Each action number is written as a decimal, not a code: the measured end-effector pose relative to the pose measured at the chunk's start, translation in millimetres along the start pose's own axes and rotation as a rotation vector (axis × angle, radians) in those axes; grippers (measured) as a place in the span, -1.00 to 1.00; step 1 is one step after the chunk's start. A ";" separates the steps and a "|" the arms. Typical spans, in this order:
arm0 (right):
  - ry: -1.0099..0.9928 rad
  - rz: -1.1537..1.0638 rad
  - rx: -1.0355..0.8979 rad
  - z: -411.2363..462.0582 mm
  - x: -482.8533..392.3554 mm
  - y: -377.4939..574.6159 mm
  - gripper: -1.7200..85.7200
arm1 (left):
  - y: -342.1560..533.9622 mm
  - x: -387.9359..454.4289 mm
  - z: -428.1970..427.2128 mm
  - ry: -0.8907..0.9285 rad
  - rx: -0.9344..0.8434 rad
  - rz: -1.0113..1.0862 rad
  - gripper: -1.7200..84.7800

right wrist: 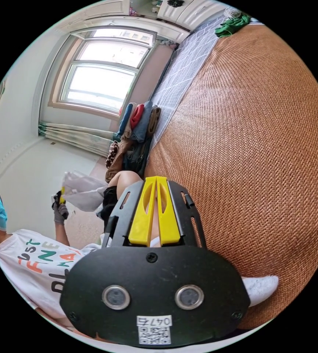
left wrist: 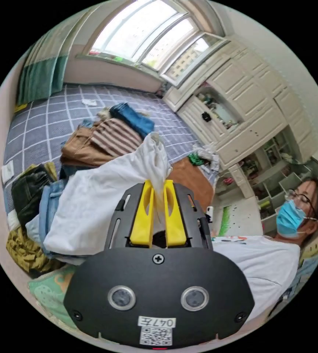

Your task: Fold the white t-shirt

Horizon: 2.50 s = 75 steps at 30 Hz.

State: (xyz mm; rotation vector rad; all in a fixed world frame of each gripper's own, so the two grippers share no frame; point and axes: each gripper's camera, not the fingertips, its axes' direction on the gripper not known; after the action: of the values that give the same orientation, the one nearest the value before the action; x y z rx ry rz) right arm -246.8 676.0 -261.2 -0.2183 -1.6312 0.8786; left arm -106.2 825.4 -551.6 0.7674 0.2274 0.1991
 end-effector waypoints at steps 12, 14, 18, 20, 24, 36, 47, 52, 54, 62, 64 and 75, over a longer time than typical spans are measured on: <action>-0.001 -0.189 0.267 -130.9 -79.7 32.6 -0.99 | -94.3 168.5 248.7 0.650 -0.171 0.452 -0.87; 0.065 -0.209 0.358 -170.2 -98.2 42.5 -0.99 | -101.6 189.5 300.0 0.794 -0.199 0.441 -0.87; 0.261 -0.191 0.509 -254.7 -137.5 62.1 -0.99 | -97.2 186.2 432.1 1.023 -0.212 0.176 -0.86; 0.327 -0.163 0.557 -283.4 -150.3 69.0 -0.99 | -83.4 157.2 493.7 0.944 -0.212 0.020 -0.84; 0.417 -0.125 0.597 -320.9 -174.3 72.4 -0.98 | -32.8 74.6 589.6 0.484 -0.216 -0.064 -0.72; 0.613 -0.316 0.203 -218.5 -276.7 -113.2 -0.77 | 7.1 45.4 734.3 0.350 -0.316 0.336 -0.77; 0.927 -0.425 -0.135 -96.4 -319.9 -320.7 -0.69 | 59.6 54.8 858.9 0.476 -0.400 0.251 -0.81; 1.017 -0.340 -0.272 -70.6 -289.3 -388.9 -0.64 | 82.6 72.8 903.7 0.528 -0.452 0.243 -0.80; 1.009 -0.307 -0.342 -57.6 -276.5 -405.1 -0.64 | 88.2 78.0 914.0 0.531 -0.448 0.241 -0.80; 1.075 -0.370 -0.336 -77.5 -290.9 -401.6 -0.96 | 116.2 98.6 959.3 0.549 -0.479 0.213 -0.80; 1.029 -0.330 -0.204 -120.3 -306.3 -398.4 -0.97 | 124.0 104.8 970.3 0.547 -0.486 0.205 -0.80; 1.179 0.133 0.240 -377.8 -302.1 -258.7 -0.96 | 155.6 144.7 1014.5 0.543 -0.543 0.217 -0.81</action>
State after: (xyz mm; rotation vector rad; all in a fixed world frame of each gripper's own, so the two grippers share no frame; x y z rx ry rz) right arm 261.1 478.3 -324.4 -0.5527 -0.4168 0.7861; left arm 296.2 300.9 246.7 0.1810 0.5771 0.6488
